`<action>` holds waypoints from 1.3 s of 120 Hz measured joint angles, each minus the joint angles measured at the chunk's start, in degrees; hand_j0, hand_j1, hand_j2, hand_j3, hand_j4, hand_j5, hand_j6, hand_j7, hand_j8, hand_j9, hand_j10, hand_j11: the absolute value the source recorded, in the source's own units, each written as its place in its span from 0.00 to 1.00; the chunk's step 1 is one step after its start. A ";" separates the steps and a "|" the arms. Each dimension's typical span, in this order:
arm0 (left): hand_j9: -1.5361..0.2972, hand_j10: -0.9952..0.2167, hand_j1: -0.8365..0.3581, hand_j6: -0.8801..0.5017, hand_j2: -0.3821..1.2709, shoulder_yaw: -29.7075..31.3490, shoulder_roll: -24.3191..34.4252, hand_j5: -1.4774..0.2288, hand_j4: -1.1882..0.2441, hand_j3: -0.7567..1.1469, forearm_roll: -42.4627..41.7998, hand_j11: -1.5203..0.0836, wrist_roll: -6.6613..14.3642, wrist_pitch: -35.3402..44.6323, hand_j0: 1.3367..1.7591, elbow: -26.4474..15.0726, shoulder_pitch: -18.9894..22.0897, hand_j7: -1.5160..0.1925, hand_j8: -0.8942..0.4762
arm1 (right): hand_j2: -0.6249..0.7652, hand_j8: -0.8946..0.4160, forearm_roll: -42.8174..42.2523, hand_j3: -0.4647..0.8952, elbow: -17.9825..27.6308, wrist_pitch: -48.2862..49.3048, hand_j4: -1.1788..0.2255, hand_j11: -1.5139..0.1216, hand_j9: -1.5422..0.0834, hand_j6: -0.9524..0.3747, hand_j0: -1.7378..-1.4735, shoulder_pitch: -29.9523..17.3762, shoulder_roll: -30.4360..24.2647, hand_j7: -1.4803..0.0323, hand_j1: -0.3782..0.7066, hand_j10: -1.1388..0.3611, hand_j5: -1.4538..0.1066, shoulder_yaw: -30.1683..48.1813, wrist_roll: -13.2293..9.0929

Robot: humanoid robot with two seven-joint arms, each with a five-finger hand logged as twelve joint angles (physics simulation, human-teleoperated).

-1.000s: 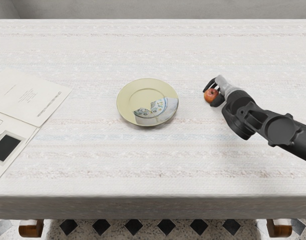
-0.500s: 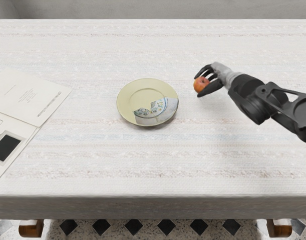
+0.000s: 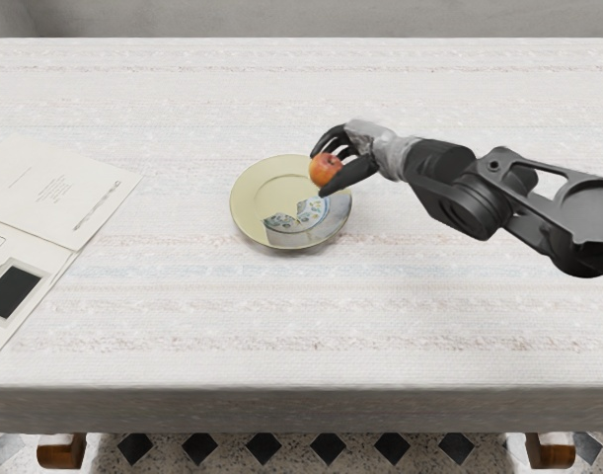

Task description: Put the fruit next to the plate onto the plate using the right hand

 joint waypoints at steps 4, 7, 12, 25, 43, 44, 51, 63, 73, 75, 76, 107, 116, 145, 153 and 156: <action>0.67 0.63 0.76 0.47 0.26 0.00 0.00 0.69 0.67 0.40 0.00 0.76 0.00 0.00 0.76 0.00 0.00 0.71 0.48 | 0.66 0.44 -0.13 0.34 -0.19 0.06 0.47 0.24 0.26 0.48 0.35 0.02 0.75 0.23 0.69 0.18 0.16 -0.11 0.02; 0.67 0.63 0.76 0.47 0.26 0.00 0.00 0.69 0.67 0.40 0.00 0.76 0.00 0.00 0.76 0.00 0.00 0.71 0.48 | 0.65 0.44 -0.27 0.34 -0.52 0.10 0.47 0.24 0.26 0.48 0.35 0.03 1.44 0.23 0.69 0.18 0.16 -0.22 0.03; 0.67 0.63 0.76 0.47 0.26 0.00 0.00 0.69 0.67 0.40 0.00 0.76 0.00 0.00 0.76 0.00 0.00 0.71 0.48 | 0.66 0.44 -0.55 0.34 -1.07 0.17 0.47 0.25 0.26 0.48 0.35 0.06 2.42 0.23 0.69 0.18 0.16 -0.37 0.06; 0.67 0.63 0.76 0.47 0.26 0.00 0.00 0.69 0.67 0.40 0.00 0.76 0.00 0.00 0.76 0.00 0.00 0.71 0.48 | 0.68 0.44 -2.49 0.34 -2.97 0.25 0.47 0.24 0.26 0.48 0.35 0.10 5.09 0.23 0.70 0.17 0.16 -0.78 0.13; 0.67 0.63 0.76 0.47 0.26 0.00 0.00 0.69 0.67 0.40 0.00 0.76 0.00 0.00 0.76 0.00 0.00 0.71 0.48 | 0.70 0.45 -4.06 0.34 -5.06 0.30 0.47 0.24 0.25 0.49 0.36 0.17 7.57 0.23 0.72 0.18 0.16 -1.32 0.22; 0.67 0.63 0.76 0.47 0.26 0.00 0.00 0.69 0.67 0.40 0.00 0.76 0.00 0.00 0.76 0.00 0.00 0.71 0.48 | 0.69 0.45 -4.11 0.34 -5.16 0.30 0.47 0.24 0.25 0.50 0.36 0.17 7.69 0.23 0.72 0.18 0.16 -1.33 0.22; 0.67 0.63 0.76 0.47 0.26 0.00 0.00 0.69 0.67 0.40 0.00 0.76 0.00 0.00 0.76 0.00 0.00 0.71 0.48 | 0.67 0.44 -4.40 0.34 -5.67 0.28 0.46 0.24 0.25 0.48 0.36 0.17 8.29 0.23 0.70 0.18 0.17 -1.40 0.24; 0.67 0.63 0.76 0.47 0.26 0.00 0.00 0.69 0.67 0.40 0.00 0.76 0.00 0.00 0.76 0.00 0.00 0.71 0.48 | 0.66 0.40 -4.65 0.34 -6.56 0.15 0.43 0.30 0.31 0.45 0.35 0.16 8.92 0.29 0.68 0.23 0.24 -1.39 0.33; 0.67 0.63 0.76 0.47 0.26 0.00 0.00 0.69 0.67 0.40 0.00 0.76 0.00 0.00 0.76 0.00 0.00 0.71 0.48 | 0.62 0.35 -4.77 0.34 -7.28 0.00 0.44 0.36 0.38 0.40 0.33 0.15 9.26 0.37 0.65 0.28 0.32 -1.36 0.42; 0.67 0.63 0.76 0.47 0.26 0.00 0.00 0.69 0.67 0.40 0.00 0.76 0.00 0.00 0.76 0.00 0.00 0.71 0.48 | 0.61 0.34 -4.78 0.34 -7.40 -0.02 0.44 0.37 0.39 0.40 0.33 0.16 9.30 0.38 0.64 0.29 0.33 -1.36 0.43; 0.67 0.63 0.76 0.47 0.26 0.00 0.00 0.69 0.67 0.40 0.00 0.76 0.00 0.00 0.76 0.00 0.00 0.71 0.48 | 0.60 0.34 -4.78 0.34 -7.46 -0.03 0.44 0.38 0.40 0.39 0.33 0.16 9.31 0.39 0.64 0.30 0.34 -1.36 0.43; 0.67 0.63 0.76 0.47 0.26 0.00 0.00 0.69 0.67 0.40 0.00 0.76 0.00 0.00 0.76 0.00 0.00 0.71 0.48 | 0.46 0.40 -4.83 0.34 -8.71 -0.11 0.55 0.57 0.59 0.44 0.31 0.14 9.76 0.60 0.48 0.46 0.56 -1.29 0.43; 0.67 0.63 0.76 0.47 0.26 0.00 0.00 0.69 0.67 0.40 0.00 0.76 0.00 0.00 0.76 0.00 0.00 0.71 0.48 | 0.44 0.42 -4.79 0.34 -8.81 -0.12 0.58 0.61 0.64 0.46 0.31 0.12 9.72 0.64 0.43 0.50 0.60 -1.22 0.41; 0.67 0.63 0.76 0.47 0.26 0.00 0.00 0.69 0.67 0.40 0.00 0.76 0.00 0.00 0.76 0.00 0.00 0.71 0.48 | 0.43 0.53 -3.04 0.34 -7.98 0.98 0.69 0.75 0.77 0.56 0.30 0.17 6.83 0.79 0.26 0.61 0.75 0.41 0.48; 0.67 0.63 0.76 0.47 0.26 0.00 0.00 0.69 0.67 0.40 0.00 0.76 0.00 0.00 0.76 0.00 0.00 0.71 0.48 | 0.44 0.56 -1.35 0.34 -6.59 2.53 0.72 0.79 0.81 0.60 0.30 0.10 4.22 0.83 0.21 0.64 0.79 1.76 0.56; 0.67 0.63 0.76 0.47 0.26 0.00 0.00 0.69 0.67 0.40 0.00 0.76 0.00 0.00 0.76 0.00 0.00 0.71 0.48 | 0.44 0.57 -0.63 0.34 -6.23 3.55 0.73 0.80 0.82 0.61 0.30 0.00 3.32 0.84 0.19 0.65 0.80 2.42 0.60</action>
